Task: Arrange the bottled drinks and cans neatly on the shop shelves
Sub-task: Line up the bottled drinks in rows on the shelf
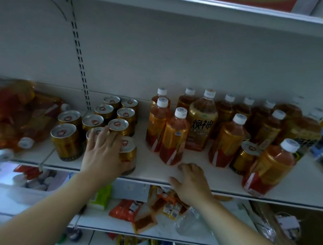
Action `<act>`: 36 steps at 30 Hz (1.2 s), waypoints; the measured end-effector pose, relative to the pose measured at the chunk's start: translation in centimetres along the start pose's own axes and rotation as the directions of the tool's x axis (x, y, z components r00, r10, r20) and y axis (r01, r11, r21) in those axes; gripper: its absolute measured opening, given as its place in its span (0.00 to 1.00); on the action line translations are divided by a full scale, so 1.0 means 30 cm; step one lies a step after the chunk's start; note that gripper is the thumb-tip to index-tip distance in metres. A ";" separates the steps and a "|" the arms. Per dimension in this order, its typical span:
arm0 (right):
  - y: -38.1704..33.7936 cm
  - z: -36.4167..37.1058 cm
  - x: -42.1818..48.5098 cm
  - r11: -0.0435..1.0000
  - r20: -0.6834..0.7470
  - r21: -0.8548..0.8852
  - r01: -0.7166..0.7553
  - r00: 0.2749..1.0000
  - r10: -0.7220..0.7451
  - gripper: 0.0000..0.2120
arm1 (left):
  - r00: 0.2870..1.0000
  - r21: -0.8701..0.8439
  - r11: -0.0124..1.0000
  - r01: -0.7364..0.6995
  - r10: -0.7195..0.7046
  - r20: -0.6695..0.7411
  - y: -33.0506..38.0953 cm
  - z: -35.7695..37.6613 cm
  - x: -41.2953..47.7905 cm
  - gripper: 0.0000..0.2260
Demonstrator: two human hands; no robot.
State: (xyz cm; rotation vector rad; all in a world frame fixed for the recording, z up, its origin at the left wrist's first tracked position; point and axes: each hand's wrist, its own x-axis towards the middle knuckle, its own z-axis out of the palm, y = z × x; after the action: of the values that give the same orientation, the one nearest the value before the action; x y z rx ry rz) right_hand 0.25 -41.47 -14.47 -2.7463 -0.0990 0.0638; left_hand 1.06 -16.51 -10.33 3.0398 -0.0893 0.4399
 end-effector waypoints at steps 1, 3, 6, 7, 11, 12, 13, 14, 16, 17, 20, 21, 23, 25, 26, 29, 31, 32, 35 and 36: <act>0.001 -0.022 -0.001 0.999 -0.002 -0.042 0.022 1.000 -0.022 0.29 | 0.999 0.050 0.999 0.014 -0.016 0.036 -0.011 -0.003 0.017 0.40; 0.012 -0.092 -0.012 0.991 -0.058 -0.118 0.068 0.996 -0.075 0.27 | 0.992 0.110 0.993 0.039 -0.051 0.115 -0.029 -0.007 0.040 0.39; 0.064 -0.252 -0.041 0.953 -0.332 -0.230 0.196 0.905 -0.266 0.22 | 0.986 0.103 0.993 0.051 -0.066 0.152 -0.010 -0.030 0.055 0.37; 0.095 -0.308 -0.054 0.940 -0.480 -0.276 0.200 0.819 -0.315 0.21 | 0.989 0.076 0.997 0.033 -0.044 0.139 0.017 -0.041 0.057 0.36; 0.277 -0.510 -0.098 0.998 -0.808 -0.033 -0.058 0.589 0.007 0.33 | 0.979 -0.231 0.951 -0.205 0.202 -0.036 0.233 -0.086 0.040 0.31; 0.320 -0.532 -0.105 0.987 -0.765 0.118 -0.113 0.623 0.162 0.40 | 0.952 -0.287 0.907 -0.307 0.291 -0.096 0.305 -0.094 0.033 0.28; 0.358 -0.535 -0.108 0.955 -0.687 0.249 -0.159 0.667 0.290 0.45 | 0.922 -0.320 0.865 -0.387 0.368 -0.119 0.379 -0.097 0.029 0.26; 0.385 -0.521 -0.110 0.919 -0.592 0.338 -0.203 0.714 0.375 0.46 | 0.899 -0.354 0.830 -0.432 0.427 -0.096 0.456 -0.095 0.030 0.26; 0.407 -0.472 -0.113 0.865 -0.420 0.433 -0.251 0.793 0.441 0.40 | 0.867 -0.423 0.779 -0.462 0.497 -0.031 0.605 -0.074 0.046 0.26; 0.420 -0.452 -0.112 0.861 -0.400 0.447 -0.244 0.806 0.436 0.36 | 0.853 -0.443 0.763 -0.471 0.521 -0.009 0.673 -0.058 0.062 0.26; 0.485 -0.454 -0.118 0.865 -0.423 0.444 -0.233 0.797 0.431 0.30 | 0.801 -0.432 0.732 -0.527 0.598 0.036 0.844 -0.011 0.121 0.24; 0.524 -0.469 -0.121 0.860 -0.424 0.448 -0.246 0.788 0.447 0.28 | 0.781 -0.416 0.726 -0.548 0.621 0.055 0.889 0.001 0.140 0.25; 0.608 -0.503 -0.124 0.836 -0.433 0.478 -0.270 0.755 0.492 0.27 | 0.784 -0.352 0.762 -0.543 0.610 0.112 0.976 0.014 0.173 0.29; 0.678 -0.531 -0.121 0.830 -0.441 0.486 -0.274 0.743 0.503 0.29 | 0.812 -0.216 0.821 -0.528 0.563 0.155 1.057 0.036 0.199 0.33; 0.698 -0.542 -0.118 0.828 -0.434 0.490 -0.273 0.747 0.503 0.30 | 0.823 -0.146 0.841 -0.521 0.540 0.177 1.092 0.050 0.208 0.33; 0.724 -0.549 -0.105 0.827 -0.415 0.507 -0.244 0.772 0.482 0.29 | 0.847 -0.074 0.883 -0.463 0.466 0.255 1.149 0.088 0.211 0.33; 0.735 -0.540 -0.104 0.828 -0.418 0.513 -0.226 0.777 0.470 0.30 | 0.857 -0.130 0.894 -0.428 0.448 0.256 1.148 0.090 0.204 0.32; 0.739 -0.539 -0.106 0.832 -0.419 0.505 -0.229 0.778 0.468 0.30 | 0.858 -0.167 0.887 -0.431 0.460 0.231 1.140 0.089 0.201 0.30; 0.745 -0.534 -0.119 0.848 -0.416 0.475 -0.233 0.790 0.450 0.31 | 0.847 -0.346 0.829 -0.439 0.510 0.147 1.088 0.084 0.180 0.25; 0.738 -0.530 -0.121 0.852 -0.410 0.470 -0.231 0.797 0.442 0.31 | 0.835 -0.406 0.800 -0.443 0.533 0.139 1.065 0.085 0.163 0.25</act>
State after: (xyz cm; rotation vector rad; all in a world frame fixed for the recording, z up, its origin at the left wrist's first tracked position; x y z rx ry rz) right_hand -1.10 -68.20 -8.16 -2.2433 0.5120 -0.4903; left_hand 4.31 -48.76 -9.47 2.6516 -0.8916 0.0440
